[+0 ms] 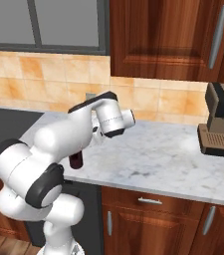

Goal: There is a wine glass and glass cup on the dining counter. Place the wine bottle next to the wine glass and the juice bottle next to the glass cup.

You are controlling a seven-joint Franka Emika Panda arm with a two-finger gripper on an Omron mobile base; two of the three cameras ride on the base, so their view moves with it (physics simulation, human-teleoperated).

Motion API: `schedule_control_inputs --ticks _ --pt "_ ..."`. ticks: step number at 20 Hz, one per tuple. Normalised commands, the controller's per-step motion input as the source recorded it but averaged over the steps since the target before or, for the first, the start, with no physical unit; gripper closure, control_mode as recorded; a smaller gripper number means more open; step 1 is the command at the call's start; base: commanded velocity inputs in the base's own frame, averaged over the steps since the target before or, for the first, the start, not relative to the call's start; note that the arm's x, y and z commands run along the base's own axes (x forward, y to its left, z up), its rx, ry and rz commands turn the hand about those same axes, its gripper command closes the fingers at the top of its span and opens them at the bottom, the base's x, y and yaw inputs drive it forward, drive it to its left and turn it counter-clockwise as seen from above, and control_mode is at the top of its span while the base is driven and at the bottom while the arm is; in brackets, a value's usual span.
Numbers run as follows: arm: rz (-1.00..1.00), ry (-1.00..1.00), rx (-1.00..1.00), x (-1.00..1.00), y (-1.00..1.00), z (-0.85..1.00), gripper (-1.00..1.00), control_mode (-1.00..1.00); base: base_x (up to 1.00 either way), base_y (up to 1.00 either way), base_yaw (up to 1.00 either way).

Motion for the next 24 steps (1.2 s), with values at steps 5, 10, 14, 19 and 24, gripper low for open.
schedule_control_inputs --ticks 5,10,14,19,24 --pt "-0.15 0.24 0.05 0.12 0.07 -0.25 -1.0 -1.0 0.0 0.0 0.0" --pt "-0.16 0.11 0.01 0.43 0.02 -0.18 -1.0 -1.0 0.0 0.0 0.0" --pt "-0.15 0.05 0.0 0.38 0.0 -0.13 -1.0 -1.0 0.0 0.0 0.0" --pt "-0.14 0.07 0.0 0.41 0.01 -0.21 -1.0 -1.0 0.0 0.0 0.0" --pt "-0.09 0.02 0.0 0.03 0.17 -0.12 -1.0 -1.0 0.0 0.0 0.0"
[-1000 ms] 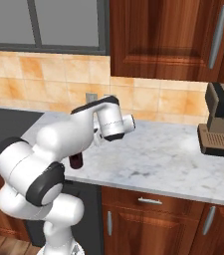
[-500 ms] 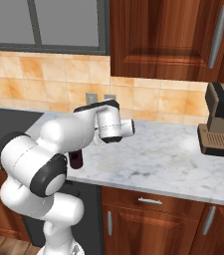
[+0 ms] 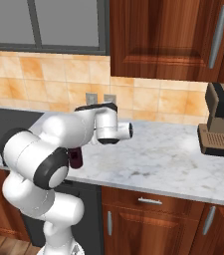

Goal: There is a wine glass and glass cup on the dining counter. Place the wine bottle next to the wine glass and the juice bottle next to the glass cup.

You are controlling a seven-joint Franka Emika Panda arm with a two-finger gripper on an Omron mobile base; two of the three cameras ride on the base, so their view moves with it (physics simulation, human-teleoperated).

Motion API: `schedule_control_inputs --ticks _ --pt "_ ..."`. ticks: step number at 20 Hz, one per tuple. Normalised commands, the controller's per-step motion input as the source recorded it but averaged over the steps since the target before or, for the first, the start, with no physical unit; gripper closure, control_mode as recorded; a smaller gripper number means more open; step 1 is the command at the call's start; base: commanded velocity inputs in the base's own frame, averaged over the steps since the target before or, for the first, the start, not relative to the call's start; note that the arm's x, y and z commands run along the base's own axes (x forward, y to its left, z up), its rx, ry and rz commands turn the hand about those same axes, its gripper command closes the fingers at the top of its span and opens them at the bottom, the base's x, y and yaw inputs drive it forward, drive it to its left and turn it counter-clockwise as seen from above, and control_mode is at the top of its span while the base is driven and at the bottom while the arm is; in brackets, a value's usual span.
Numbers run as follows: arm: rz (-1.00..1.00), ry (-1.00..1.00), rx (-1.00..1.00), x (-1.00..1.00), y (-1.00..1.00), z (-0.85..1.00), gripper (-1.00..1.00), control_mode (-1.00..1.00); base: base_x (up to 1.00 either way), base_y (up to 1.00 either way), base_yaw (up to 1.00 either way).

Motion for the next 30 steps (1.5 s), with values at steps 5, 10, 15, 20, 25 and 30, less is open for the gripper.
schedule_control_inputs --ticks 5,10,15,20,25,30 --pt "-0.05 0.0 0.0 -0.04 0.33 0.0 -1.0 -1.0 0.0 0.0 0.0" --pt "-0.03 0.0 0.0 -0.11 0.11 0.0 -1.0 -1.0 0.0 0.0 0.0" --pt "0.0 0.0 0.0 -0.19 0.0 0.0 -1.0 -1.0 0.0 0.0 0.0" --pt "0.0 0.0 0.0 -0.01 0.0 0.0 -1.0 -1.0 0.0 0.0 0.0" --pt "0.0 -0.01 0.0 0.0 0.0 0.0 -1.0 -1.0 0.0 0.0 0.0" --pt "0.0 0.0 0.0 0.0 0.0 0.0 -1.0 -1.0 0.0 0.0 0.0"
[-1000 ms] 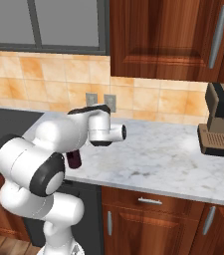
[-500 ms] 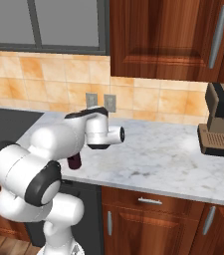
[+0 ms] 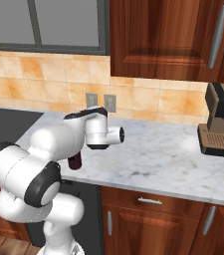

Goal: There is a wine glass and glass cup on the dining counter. Place the wine bottle next to the wine glass and the juice bottle next to the glass cup.

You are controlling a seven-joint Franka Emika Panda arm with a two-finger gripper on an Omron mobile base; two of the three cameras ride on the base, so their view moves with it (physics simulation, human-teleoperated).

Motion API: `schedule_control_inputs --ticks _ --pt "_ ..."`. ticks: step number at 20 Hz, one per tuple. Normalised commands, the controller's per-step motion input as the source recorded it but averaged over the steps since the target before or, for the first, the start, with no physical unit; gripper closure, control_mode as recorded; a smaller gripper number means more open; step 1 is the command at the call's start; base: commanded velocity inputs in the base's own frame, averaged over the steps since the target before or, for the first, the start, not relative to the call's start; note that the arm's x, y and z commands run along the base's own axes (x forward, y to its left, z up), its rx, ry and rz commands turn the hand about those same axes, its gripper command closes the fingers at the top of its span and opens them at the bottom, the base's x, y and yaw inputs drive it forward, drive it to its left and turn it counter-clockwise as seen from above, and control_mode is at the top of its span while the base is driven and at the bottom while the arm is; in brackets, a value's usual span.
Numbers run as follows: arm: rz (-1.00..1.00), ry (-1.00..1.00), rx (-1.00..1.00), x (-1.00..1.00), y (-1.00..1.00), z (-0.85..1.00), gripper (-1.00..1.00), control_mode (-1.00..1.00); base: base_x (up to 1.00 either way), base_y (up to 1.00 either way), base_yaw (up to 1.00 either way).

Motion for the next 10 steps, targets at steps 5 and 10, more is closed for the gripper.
schedule_control_inputs --ticks 5,10 --pt "0.0 0.0 0.0 0.0 0.0 -0.01 1.0 -1.0 0.0 0.0 0.0" --pt "0.0 0.03 0.01 0.0 0.0 0.0 1.0 -1.0 0.0 0.0 0.0"
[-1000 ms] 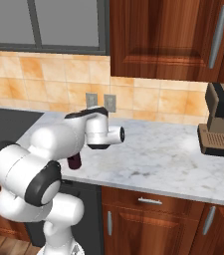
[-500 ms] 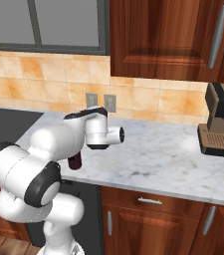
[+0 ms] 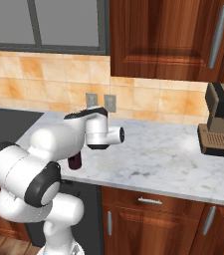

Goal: There is a wine glass and glass cup on the dining counter. Place the wine bottle next to the wine glass and the juice bottle next to the glass cup.

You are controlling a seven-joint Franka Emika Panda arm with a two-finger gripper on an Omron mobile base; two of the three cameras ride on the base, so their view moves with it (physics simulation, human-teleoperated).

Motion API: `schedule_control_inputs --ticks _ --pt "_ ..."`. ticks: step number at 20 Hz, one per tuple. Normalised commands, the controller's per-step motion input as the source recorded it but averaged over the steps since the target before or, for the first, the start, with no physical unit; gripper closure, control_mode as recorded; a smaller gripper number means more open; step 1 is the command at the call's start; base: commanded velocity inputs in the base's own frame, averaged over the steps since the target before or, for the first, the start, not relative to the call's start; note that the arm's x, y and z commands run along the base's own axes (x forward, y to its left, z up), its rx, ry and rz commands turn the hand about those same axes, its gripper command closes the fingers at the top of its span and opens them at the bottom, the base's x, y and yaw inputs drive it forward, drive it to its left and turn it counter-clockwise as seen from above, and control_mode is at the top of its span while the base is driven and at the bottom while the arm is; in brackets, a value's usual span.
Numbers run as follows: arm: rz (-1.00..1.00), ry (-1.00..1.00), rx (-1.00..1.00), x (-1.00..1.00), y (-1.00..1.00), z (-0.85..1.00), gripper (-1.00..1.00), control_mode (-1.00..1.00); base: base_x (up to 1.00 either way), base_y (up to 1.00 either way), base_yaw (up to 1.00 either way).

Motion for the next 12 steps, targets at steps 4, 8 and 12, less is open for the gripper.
schedule_control_inputs --ticks 4,8,12 --pt "0.0 0.0 0.0 -0.16 -0.01 0.29 1.0 -1.0 0.0 0.0 0.0" --pt "0.0 -0.01 0.0 -0.55 0.0 1.0 1.0 -1.0 0.0 0.0 0.0" --pt "0.0 0.0 0.0 -0.74 0.0 1.0 1.0 -1.0 0.0 0.0 0.0"
